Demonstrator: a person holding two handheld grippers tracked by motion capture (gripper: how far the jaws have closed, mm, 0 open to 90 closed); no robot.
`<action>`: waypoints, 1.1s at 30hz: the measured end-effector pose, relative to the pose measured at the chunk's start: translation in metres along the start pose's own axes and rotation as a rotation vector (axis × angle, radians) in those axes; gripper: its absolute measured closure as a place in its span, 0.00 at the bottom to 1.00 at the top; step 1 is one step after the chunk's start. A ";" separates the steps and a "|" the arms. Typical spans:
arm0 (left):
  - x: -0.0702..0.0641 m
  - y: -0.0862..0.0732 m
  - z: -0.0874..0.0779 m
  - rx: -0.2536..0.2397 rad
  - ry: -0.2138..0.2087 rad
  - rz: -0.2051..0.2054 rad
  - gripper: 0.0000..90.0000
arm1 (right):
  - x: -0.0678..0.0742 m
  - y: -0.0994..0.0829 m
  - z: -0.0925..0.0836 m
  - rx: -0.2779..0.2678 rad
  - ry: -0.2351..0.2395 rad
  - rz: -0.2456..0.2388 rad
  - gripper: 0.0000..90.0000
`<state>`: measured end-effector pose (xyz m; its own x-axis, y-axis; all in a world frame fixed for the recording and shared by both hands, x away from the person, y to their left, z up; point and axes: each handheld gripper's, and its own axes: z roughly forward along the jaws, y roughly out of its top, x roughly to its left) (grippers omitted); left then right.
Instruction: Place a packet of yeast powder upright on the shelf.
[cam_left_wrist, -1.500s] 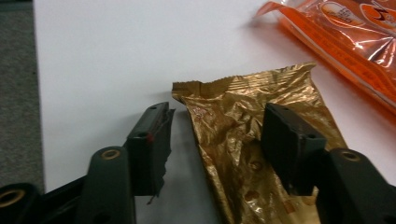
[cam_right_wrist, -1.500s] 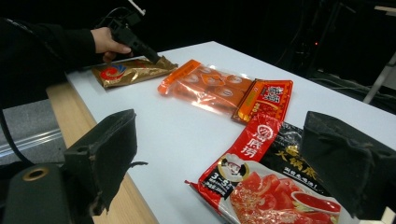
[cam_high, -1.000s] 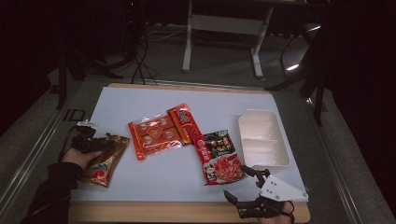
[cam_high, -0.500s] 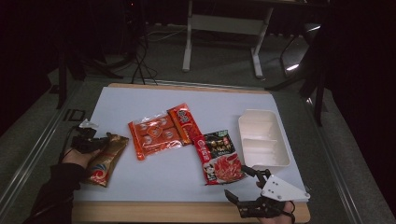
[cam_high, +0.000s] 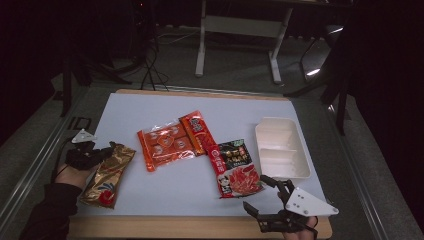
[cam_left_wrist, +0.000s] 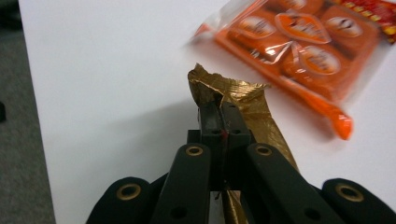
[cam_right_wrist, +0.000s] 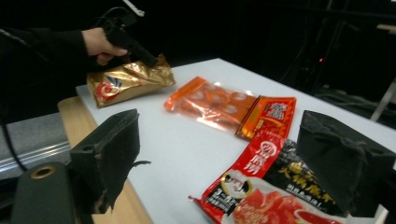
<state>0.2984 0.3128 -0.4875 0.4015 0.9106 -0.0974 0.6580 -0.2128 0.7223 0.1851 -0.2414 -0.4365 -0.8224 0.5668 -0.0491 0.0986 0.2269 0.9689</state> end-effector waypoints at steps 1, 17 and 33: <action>-0.003 0.000 -0.004 -0.010 0.000 0.004 1.00 | 0.000 0.000 0.000 -0.003 -0.003 -0.004 0.15; -0.062 0.030 -0.051 -0.157 -0.099 0.120 1.00 | -0.005 0.004 -0.001 0.030 -0.088 -0.037 0.15; -0.123 0.054 -0.038 -0.285 -0.329 0.183 1.00 | -0.001 0.015 -0.006 0.045 -0.096 0.022 0.12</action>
<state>0.2604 0.2030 -0.4099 0.7051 0.6972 -0.1297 0.3750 -0.2113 0.9026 0.1843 -0.2438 -0.4209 -0.7623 0.6451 -0.0527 0.1431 0.2474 0.9583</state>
